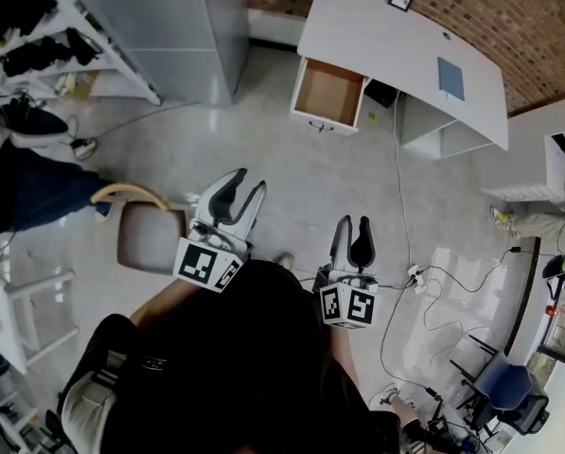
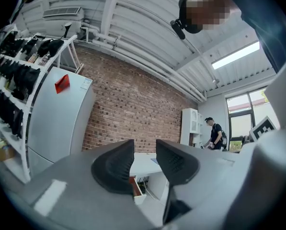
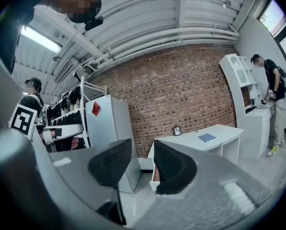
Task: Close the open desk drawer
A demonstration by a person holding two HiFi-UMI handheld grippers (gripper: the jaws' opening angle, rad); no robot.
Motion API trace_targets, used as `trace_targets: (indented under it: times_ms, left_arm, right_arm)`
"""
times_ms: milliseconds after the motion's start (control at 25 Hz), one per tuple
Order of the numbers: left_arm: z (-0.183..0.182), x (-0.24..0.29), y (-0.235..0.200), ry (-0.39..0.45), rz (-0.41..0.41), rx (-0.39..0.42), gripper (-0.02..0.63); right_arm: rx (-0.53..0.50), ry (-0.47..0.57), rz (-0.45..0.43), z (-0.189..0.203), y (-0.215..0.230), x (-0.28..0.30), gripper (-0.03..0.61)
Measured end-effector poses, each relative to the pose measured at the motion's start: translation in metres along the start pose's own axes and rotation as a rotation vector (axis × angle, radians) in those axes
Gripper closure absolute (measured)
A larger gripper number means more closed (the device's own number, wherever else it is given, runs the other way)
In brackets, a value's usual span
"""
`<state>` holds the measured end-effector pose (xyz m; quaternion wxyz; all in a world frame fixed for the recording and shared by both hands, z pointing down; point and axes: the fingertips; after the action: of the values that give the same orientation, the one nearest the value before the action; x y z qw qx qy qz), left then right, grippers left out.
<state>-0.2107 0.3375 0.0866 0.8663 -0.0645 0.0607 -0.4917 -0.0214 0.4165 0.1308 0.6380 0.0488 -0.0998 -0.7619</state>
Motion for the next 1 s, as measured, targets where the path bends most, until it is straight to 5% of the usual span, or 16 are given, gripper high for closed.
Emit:
trace_targets:
  times_ms: [1000]
  left_arm:
    - [0.007,0.016,-0.062,-0.036,0.131,0.015,0.453]
  right_arm:
    - [0.005,0.006,0.082,0.010,-0.047,0.052,0.430]
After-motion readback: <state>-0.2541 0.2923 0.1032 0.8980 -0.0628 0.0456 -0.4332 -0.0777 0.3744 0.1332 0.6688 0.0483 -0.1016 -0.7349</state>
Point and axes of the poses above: the fingertips, and each gripper's own axes: x forward along the fingers, y to its right, z out of its underside, and after that the axes turned 11 degrees about -z, right-handed
